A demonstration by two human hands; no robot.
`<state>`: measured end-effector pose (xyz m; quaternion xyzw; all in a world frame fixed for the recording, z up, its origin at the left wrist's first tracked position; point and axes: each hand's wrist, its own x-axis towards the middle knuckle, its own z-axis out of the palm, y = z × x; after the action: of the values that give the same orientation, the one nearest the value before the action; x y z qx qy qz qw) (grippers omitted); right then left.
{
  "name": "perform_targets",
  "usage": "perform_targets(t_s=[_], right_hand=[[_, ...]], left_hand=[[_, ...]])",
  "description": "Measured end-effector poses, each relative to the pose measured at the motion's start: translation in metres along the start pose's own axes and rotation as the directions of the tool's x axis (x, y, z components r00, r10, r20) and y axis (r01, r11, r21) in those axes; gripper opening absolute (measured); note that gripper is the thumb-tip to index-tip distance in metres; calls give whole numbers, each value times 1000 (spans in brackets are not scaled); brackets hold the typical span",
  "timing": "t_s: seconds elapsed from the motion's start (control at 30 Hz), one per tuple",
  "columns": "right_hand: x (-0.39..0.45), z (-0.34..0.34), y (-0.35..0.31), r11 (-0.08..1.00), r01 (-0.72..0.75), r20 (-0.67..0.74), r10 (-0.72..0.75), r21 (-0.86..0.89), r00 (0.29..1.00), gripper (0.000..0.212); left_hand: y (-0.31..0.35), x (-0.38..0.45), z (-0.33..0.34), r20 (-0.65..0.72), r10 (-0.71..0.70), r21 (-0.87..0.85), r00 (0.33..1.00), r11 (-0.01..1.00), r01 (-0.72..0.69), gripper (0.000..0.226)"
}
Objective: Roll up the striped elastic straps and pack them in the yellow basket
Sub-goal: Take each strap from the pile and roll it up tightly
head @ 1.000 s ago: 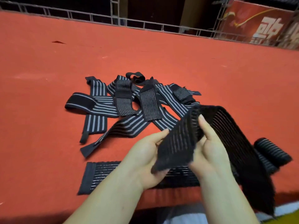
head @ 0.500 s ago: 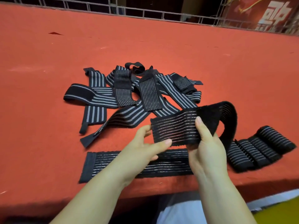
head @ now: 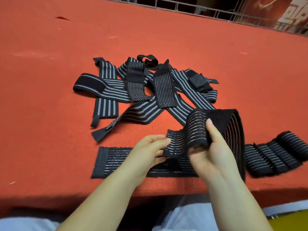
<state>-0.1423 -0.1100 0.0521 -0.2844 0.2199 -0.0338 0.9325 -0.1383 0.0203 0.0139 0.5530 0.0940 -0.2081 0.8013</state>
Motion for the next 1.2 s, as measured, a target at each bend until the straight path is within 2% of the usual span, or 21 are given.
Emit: perform_targets(t_s=[0.13, 0.27, 0.33, 0.4, 0.43, 0.5, 0.57, 0.67, 0.73, 0.8, 0.87, 0.97, 1.13, 1.2], right_hand=[[3, 3, -2, 1000, -31, -16, 31, -7, 999, 25], [11, -7, -6, 1000, 13, -111, -15, -15, 994, 19], [19, -22, -4, 993, 24, -260, -55, -120, 964, 4], [23, -35, 1, 954, 67, -401, -186, -292, 897, 18], [25, -40, 3, 924, 107, -424, -269, -368, 865, 27], [26, -47, 5, 862, 216, -405, -419, -458, 812, 38], [25, -46, 7, 783, 340, -323, -549, -521, 771, 42], [22, -34, 11, 629, 471, -51, -631, -618, 774, 35], [16, -19, 18, 551, 524, 185, -554, -650, 812, 24], [12, -6, 29, 451, 552, 402, -389, -701, 829, 9], [13, 3, 40, 384, 571, 545, -186, -726, 818, 17], [16, 10, 54, 196, 584, 601, 41, -788, 798, 24], [24, 17, 77, -165, 615, 590, 178, -771, 787, 41], [31, 22, 90, -273, 630, 581, 243, -727, 776, 41]], left_hand=[[-2, 5, -3, -26, -54, -148, 998, 988, 50, 33], [3, 7, -11, 67, -67, -295, 995, 952, 84, 32], [8, 6, -16, 68, -27, -300, 997, 953, 46, 32], [13, 3, -20, 52, 26, -256, 998, 967, -12, 32], [15, 1, -22, 37, 52, -226, 998, 973, -42, 32], [20, -4, -24, 0, 107, -145, 994, 984, -106, 31], [25, -9, -26, -18, 155, -60, 988, 986, -156, 30], [31, -17, -30, -32, 184, 0, 982, 983, -184, 30], [32, -23, -33, -5, 184, 42, 983, 982, -184, 31], [32, -28, -37, 34, 173, 71, 984, 982, -175, 30], [33, -34, -43, 72, 156, 82, 985, 983, -162, 27], [32, -40, -56, 68, 128, 124, 990, 983, -135, 18], [20, -38, -95, -182, 100, 301, 978, 953, -42, 8], [14, -37, -107, -271, 103, 358, 957, 934, 1, 12]])
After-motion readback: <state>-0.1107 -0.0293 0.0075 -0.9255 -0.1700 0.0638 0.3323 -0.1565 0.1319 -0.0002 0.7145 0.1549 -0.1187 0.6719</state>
